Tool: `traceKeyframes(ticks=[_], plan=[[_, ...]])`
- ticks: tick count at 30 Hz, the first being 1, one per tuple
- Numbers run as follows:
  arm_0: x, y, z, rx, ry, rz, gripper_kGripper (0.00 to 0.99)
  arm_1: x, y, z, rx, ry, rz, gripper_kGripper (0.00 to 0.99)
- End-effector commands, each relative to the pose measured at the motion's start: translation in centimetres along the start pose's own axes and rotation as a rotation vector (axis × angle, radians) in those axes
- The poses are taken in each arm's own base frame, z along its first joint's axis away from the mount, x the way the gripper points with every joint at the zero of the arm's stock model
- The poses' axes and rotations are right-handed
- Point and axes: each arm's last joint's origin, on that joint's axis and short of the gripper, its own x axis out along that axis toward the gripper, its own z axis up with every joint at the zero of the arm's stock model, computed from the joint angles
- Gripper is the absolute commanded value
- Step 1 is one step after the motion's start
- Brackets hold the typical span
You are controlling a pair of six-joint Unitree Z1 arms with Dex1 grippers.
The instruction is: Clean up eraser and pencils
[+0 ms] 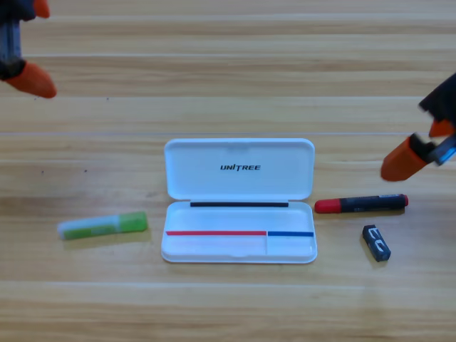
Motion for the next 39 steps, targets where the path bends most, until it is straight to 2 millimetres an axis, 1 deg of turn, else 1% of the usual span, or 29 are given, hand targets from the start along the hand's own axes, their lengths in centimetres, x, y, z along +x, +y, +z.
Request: traceKeyframes(ticks=[1, 5, 9, 12, 16, 19, 23, 29, 30, 32, 37, 39], plan=[[6.0, 1.4, -1.5, 0.006, 0.158, -0.110, 0.990, 7.3, -0.5, 0.1, 0.077, 0.225, 0.014, 0.989], [8.8, 0.8, -1.7, 0.022, 0.200, -0.190, 0.989, 9.5, -0.2, 0.3, 0.175, 0.275, 0.016, 0.986], [11.3, 0.2, -1.7, 0.030, 0.220, -0.271, 0.986, 11.4, 0.1, 0.2, 0.192, 0.320, 0.012, 0.946], [12.7, -0.4, -1.6, 0.029, 0.217, -0.326, 0.986, 12.5, 0.1, -0.1, 0.211, 0.352, 0.006, 0.922], [13.7, -1.3, -2.0, 0.016, 0.209, -0.348, 0.988, 13.1, 0.3, -0.2, 0.224, 0.371, 0.012, 0.891], [14.2, -1.9, -2.1, 0.008, 0.200, -0.370, 0.988, 13.6, 0.5, 0.0, 0.222, 0.373, 0.017, 0.838], [14.9, -2.6, -2.4, -0.003, 0.200, -0.385, 0.988, 14.3, 0.9, 0.0, 0.212, 0.386, 0.023, 0.813], [15.8, -3.9, -3.1, -0.009, 0.200, -0.405, 0.988, 15.1, 1.6, 0.2, 0.201, 0.400, 0.024, 0.808], [16.0, -4.0, -3.2, -0.009, 0.198, -0.406, 0.988, 15.2, 1.7, 0.2, 0.200, 0.402, 0.025, 0.778], [16.2, -4.3, -3.3, -0.012, 0.197, -0.415, 0.988, 15.4, 1.9, 0.4, 0.191, 0.403, 0.037, 0.640], [16.6, -4.7, -3.5, -0.017, 0.186, -0.422, 0.988, 15.8, 2.6, 0.6, 0.151, 0.405, 0.065, 0.330], [16.8, -5.0, -3.6, -0.017, 0.180, -0.431, 0.988, 16.0, 2.6, 0.6, 0.144, 0.410, 0.069, 0.244]])
